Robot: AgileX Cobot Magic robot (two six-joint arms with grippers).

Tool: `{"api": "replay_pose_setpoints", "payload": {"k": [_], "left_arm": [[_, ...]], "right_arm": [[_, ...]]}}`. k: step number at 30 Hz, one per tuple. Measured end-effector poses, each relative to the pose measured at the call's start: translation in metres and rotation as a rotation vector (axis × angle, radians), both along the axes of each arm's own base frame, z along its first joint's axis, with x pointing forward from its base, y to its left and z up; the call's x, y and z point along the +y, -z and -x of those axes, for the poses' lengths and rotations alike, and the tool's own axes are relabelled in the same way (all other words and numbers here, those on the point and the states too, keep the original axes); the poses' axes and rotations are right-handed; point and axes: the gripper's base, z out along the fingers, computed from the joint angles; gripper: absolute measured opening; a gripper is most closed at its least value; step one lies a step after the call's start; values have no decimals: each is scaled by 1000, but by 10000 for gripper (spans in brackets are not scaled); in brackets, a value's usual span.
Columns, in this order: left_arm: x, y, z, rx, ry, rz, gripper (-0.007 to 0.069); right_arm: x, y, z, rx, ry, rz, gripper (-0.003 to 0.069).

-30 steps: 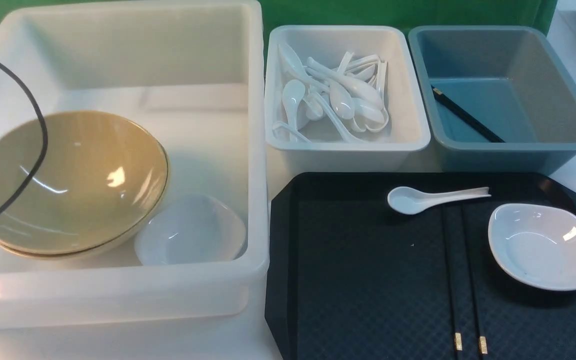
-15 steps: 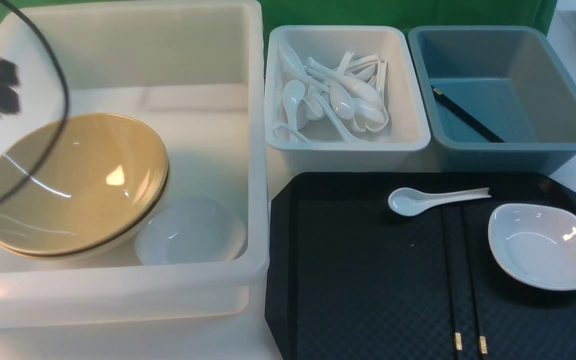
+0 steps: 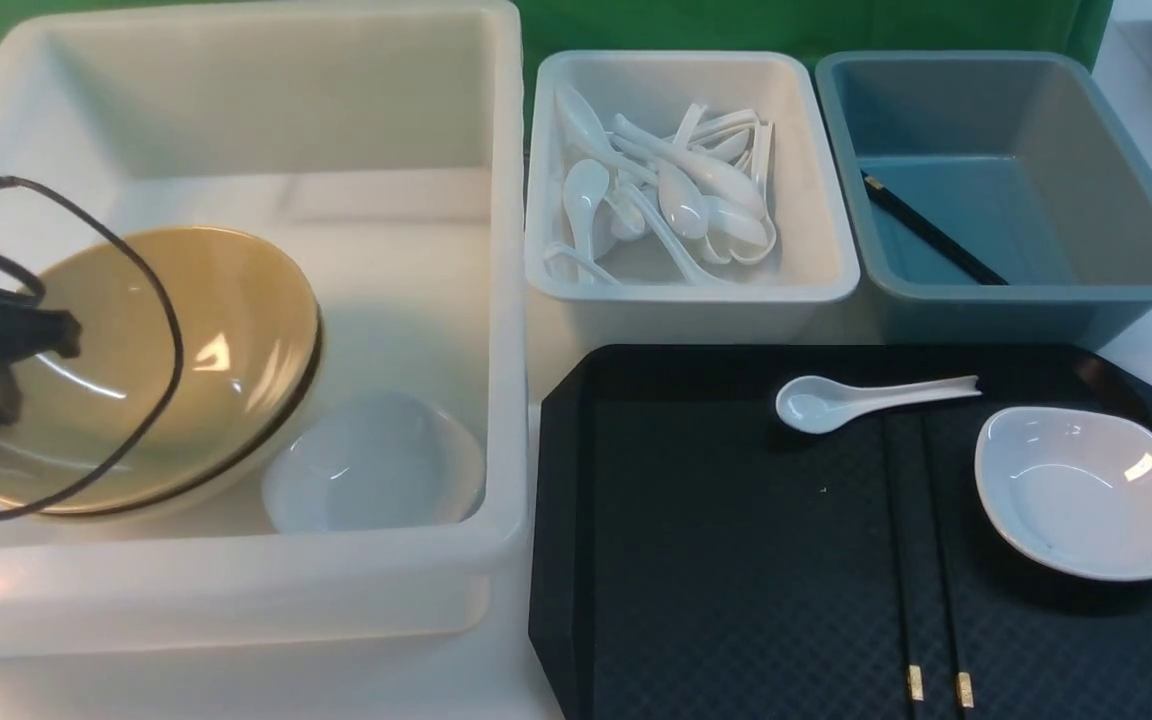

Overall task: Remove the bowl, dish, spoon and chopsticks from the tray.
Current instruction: Use the right arm to grab the plate

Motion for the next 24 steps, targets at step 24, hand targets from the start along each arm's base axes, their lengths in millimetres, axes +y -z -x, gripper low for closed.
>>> {"api": "replay_pose_setpoints", "payload": {"k": [24], "left_arm": [[0,14,-6,29,10,27,-7]], "right_arm": [[1,1,1,12,-9,-1,46]]}}
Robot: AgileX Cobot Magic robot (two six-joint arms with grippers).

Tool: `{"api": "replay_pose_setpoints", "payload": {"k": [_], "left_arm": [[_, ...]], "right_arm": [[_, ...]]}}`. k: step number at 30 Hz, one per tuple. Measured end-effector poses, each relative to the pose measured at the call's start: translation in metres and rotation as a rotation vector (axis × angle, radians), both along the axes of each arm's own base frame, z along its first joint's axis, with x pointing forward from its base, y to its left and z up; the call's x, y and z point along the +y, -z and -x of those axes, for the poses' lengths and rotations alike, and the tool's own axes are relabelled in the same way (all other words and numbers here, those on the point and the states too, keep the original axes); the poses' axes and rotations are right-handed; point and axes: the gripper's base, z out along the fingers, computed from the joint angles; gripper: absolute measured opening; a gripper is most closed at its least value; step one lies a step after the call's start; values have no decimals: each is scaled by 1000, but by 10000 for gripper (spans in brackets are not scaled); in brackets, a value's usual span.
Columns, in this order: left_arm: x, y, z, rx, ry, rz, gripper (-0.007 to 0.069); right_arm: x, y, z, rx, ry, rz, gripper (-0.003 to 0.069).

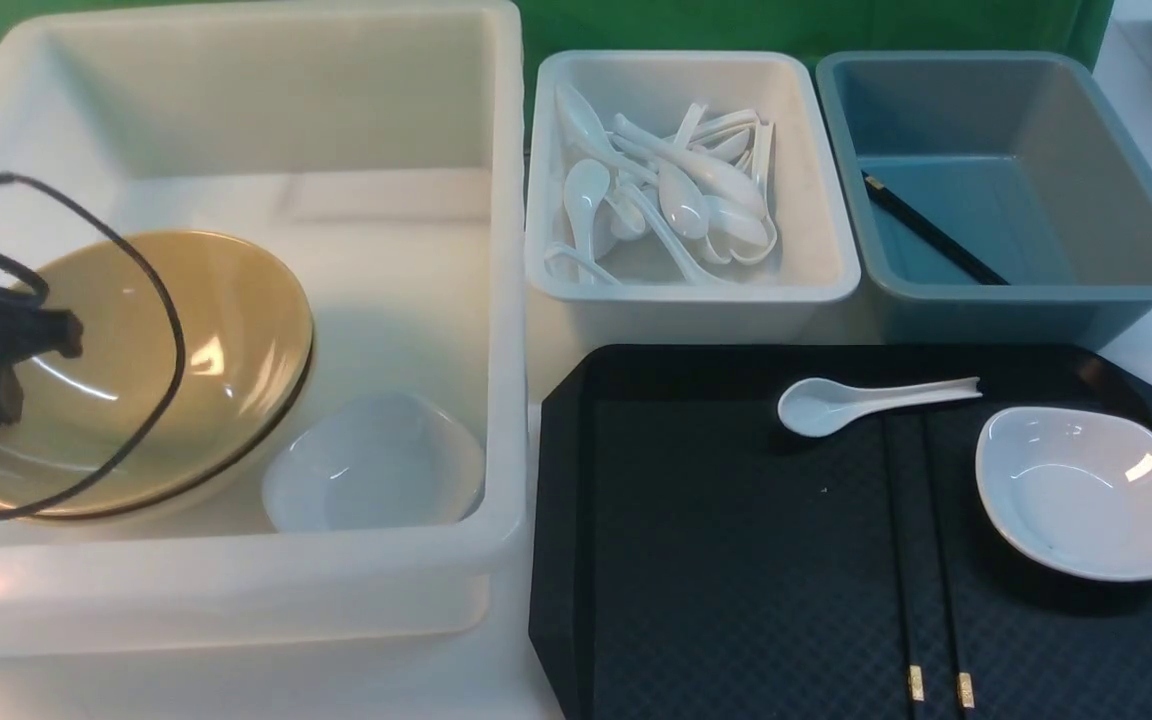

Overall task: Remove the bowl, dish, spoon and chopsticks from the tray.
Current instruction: Use the right arm to grab the plate

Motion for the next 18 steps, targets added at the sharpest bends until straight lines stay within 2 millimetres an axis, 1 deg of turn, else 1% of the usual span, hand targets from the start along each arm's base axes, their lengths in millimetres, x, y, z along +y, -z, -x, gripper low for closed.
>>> {"api": "replay_pose_setpoints", "payload": {"k": [3,5,7,9,10,13,14,15,16,17,18], "left_arm": [[4,0,4,33,-68,-25,-7],[5,-4,7,33,-97,-40,-7],[2,-22,14,-13,-109,-50,-7],[-7,-45,21,-93,-90,-50,-6],[-18,-65,27,-172,-60,-42,-6],[-43,-108,49,-343,17,-18,-6],[-49,-119,56,-386,37,-14,-6],[-51,-122,58,-398,40,-12,-6],[-62,-143,75,-484,77,3,-6],[-66,-150,82,-516,93,7,-6],[-73,-163,95,-578,122,11,-6]], "right_arm": [[2,0,0,1,-24,0,46],[3,0,1,1,-34,0,46],[5,0,1,1,-49,0,46],[6,0,1,1,-59,0,48],[6,0,1,2,-64,0,49],[8,2,0,57,-68,-8,57],[8,2,-2,86,-66,-13,62],[8,1,-1,89,-67,-13,62],[10,-1,-5,156,-64,-21,74],[11,-3,-9,205,-64,-20,88],[12,-9,-13,258,-72,-12,110]]}}
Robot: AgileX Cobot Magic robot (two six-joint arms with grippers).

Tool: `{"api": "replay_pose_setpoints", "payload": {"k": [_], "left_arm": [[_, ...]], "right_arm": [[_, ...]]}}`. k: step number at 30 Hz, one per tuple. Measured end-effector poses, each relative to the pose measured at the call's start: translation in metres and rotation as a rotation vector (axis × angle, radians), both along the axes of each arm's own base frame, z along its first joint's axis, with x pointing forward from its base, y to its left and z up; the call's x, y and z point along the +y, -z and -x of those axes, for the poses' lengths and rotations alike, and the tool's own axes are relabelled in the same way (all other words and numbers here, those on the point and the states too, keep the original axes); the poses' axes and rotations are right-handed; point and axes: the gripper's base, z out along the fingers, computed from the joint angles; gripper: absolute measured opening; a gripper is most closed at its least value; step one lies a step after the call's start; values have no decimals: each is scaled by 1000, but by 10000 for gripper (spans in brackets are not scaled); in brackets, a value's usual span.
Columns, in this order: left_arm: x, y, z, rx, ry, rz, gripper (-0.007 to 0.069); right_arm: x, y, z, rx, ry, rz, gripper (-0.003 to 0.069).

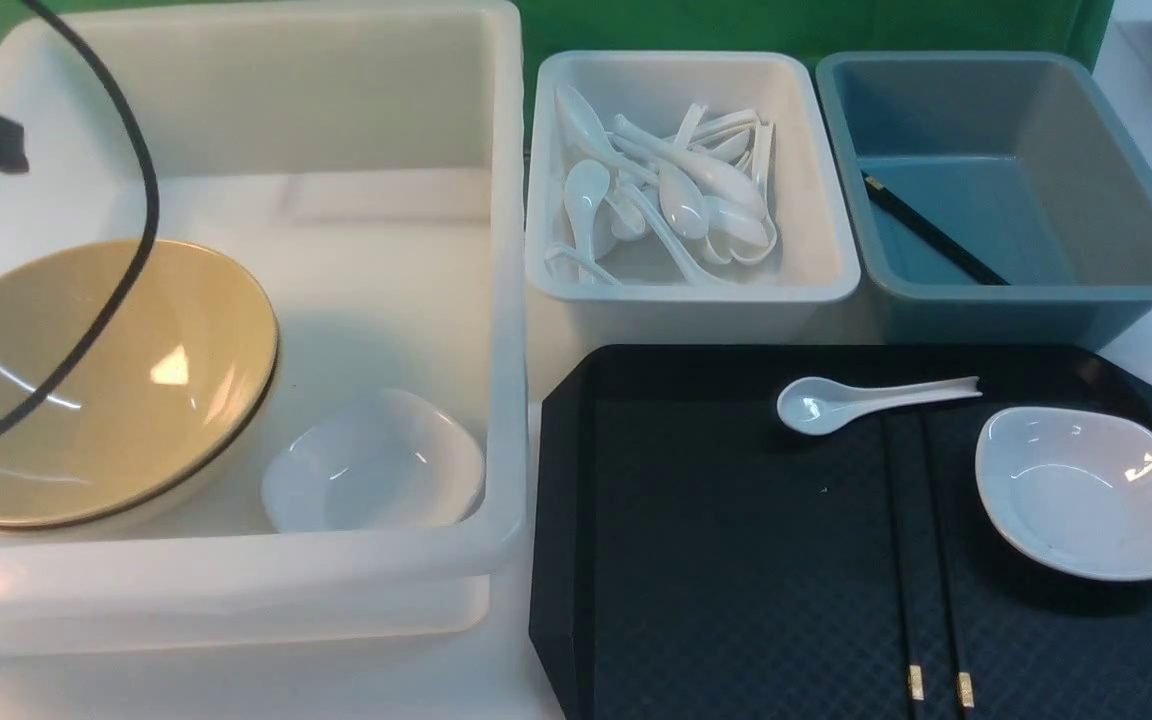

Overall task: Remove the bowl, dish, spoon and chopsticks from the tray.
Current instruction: Use the right arm to grab the plate

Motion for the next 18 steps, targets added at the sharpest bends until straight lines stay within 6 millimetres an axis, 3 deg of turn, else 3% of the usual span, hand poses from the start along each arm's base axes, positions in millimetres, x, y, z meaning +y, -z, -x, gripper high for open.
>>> {"api": "replay_pose_setpoints", "payload": {"k": [3,6,10,12,14,16,18], "left_arm": [[-14,-22,28,-126,72,8,-6],[-23,-23,47,-176,127,21,-6],[-33,17,66,-129,202,47,-6],[-37,51,81,-92,254,43,-6],[-38,60,92,-103,278,35,-6],[-37,77,116,-135,303,17,-6],[-36,85,128,-159,310,4,-6]], "right_arm": [[5,-9,-22,131,-28,36,168],[10,-11,-50,185,-64,76,207],[15,7,-94,233,-85,147,197],[15,29,-119,290,-83,208,151],[14,39,-128,315,-79,225,123],[12,60,-148,351,-55,237,51],[12,73,-157,361,-43,233,35]]}}
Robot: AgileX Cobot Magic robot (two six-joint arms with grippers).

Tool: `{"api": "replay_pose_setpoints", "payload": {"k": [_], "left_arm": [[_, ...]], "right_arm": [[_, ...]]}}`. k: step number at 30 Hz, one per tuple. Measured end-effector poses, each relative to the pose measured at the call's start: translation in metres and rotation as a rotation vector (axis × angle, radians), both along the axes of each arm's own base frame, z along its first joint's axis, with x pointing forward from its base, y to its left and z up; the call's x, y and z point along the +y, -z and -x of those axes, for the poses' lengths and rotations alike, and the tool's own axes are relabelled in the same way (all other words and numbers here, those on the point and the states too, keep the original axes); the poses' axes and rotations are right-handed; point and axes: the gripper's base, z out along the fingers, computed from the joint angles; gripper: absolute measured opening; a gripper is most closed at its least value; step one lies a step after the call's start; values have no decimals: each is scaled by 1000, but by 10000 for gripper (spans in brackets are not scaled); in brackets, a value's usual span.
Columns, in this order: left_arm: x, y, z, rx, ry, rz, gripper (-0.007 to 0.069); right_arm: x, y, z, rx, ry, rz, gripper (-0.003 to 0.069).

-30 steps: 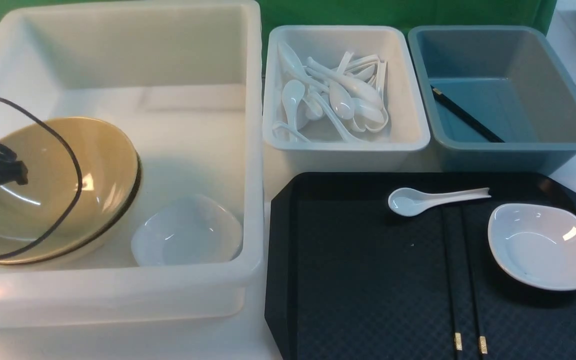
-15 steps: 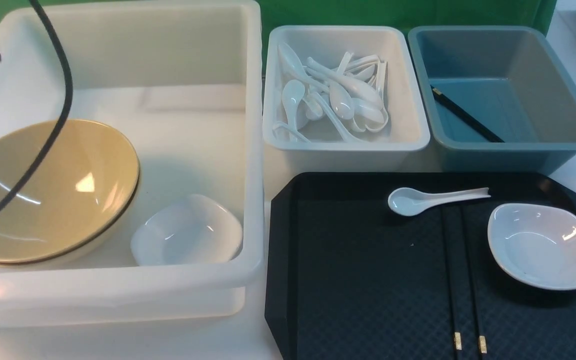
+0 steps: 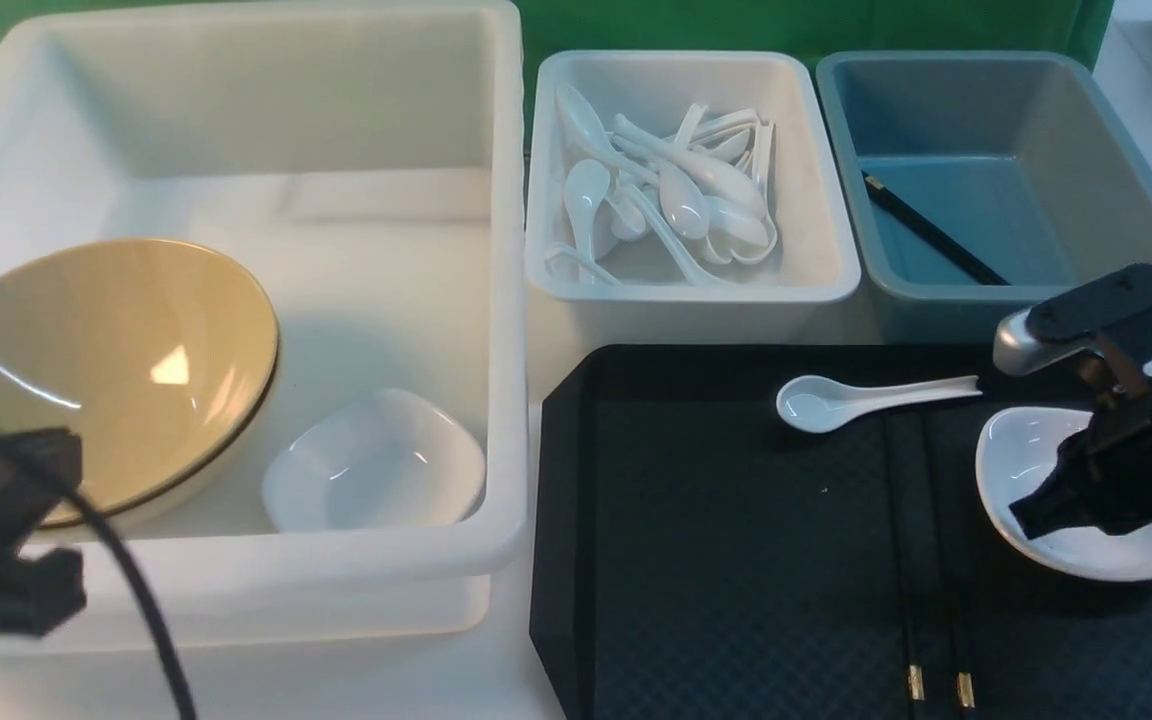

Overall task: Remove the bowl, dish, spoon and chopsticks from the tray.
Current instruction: Use the right arm to grab the plate

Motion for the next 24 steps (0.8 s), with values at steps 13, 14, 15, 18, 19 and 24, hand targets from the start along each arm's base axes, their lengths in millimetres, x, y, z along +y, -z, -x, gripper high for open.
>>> {"api": "replay_pose_setpoints", "payload": {"k": [13,14,15,18,19,24], "left_arm": [[7,35,48,-275,-21,13,-6],[7,34,48,-291,-24,15,-6],[7,33,48,-304,-27,17,-6],[7,33,48,-311,-29,18,-6],[7,33,48,-313,-29,18,-6],[7,32,48,-316,-30,18,-6]], "right_arm": [[45,16,-34,54,-53,-63,31],[46,12,-35,62,-55,-63,34],[40,4,-37,81,-27,-68,43],[23,-4,-40,107,52,-80,86],[16,-5,-41,118,81,-82,111],[-28,4,-37,179,262,-95,340]]}}
